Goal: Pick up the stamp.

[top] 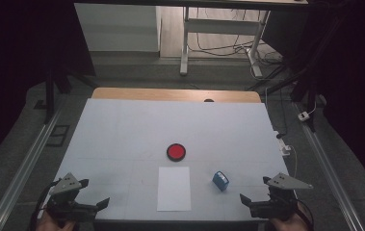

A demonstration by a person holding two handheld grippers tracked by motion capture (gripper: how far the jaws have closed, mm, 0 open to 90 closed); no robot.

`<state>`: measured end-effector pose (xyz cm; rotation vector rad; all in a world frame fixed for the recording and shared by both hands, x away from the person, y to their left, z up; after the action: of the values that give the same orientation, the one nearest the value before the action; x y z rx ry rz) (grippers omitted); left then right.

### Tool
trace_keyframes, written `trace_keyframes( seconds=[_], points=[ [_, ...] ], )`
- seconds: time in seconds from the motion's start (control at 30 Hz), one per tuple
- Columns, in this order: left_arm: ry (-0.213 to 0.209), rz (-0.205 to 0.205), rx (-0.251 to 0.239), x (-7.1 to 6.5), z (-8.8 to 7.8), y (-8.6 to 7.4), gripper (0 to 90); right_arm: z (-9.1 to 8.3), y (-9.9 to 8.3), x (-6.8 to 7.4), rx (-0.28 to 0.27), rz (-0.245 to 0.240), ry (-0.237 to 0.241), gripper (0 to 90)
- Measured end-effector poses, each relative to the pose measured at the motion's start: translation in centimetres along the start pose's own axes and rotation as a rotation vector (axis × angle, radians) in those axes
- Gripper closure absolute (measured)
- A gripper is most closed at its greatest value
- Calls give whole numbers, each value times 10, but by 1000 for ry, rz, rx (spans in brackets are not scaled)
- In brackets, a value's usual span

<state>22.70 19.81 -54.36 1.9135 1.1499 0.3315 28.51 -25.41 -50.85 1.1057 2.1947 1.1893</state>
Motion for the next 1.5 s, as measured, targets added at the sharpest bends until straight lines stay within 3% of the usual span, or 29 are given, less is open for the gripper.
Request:
trace_keyframes(
  seconds=[0.2, 0.57, 0.87, 1.17, 1.37, 1.5],
  points=[
    [11, 4, -3, 0, 0, 0, 4, 3, 3, 4, 3, -29, 11, 0],
    [8, 10, -7, -1, -1, 0, 10, 13, 11, 12, -9, -40, 48, 0],
    [10, 33, 6, -3, 0, -1, 12, 23, 15, 20, 8, -46, 71, 0],
    [5, 24, 3, -2, 0, -1, 11, 34, 15, 24, 42, -62, 97, 0],
    [2, 20, -1, -2, -1, -1, 11, 45, 17, 22, 64, -89, 73, 0],
    [3, 18, 0, -2, 0, -1, 12, 53, 16, 21, 86, -78, 61, 0]
  ],
)
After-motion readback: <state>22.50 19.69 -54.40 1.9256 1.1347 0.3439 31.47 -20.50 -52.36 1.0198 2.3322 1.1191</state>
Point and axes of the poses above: each handheld gripper's, and its own axes: z roughly forward along the jaws, y roughly out of its top, x roughly to its left, the point moved 10 cm from there along z, roughly forward along the jaws, and after that the axes turned 5 degrees about -x, right-handed, at the moved point
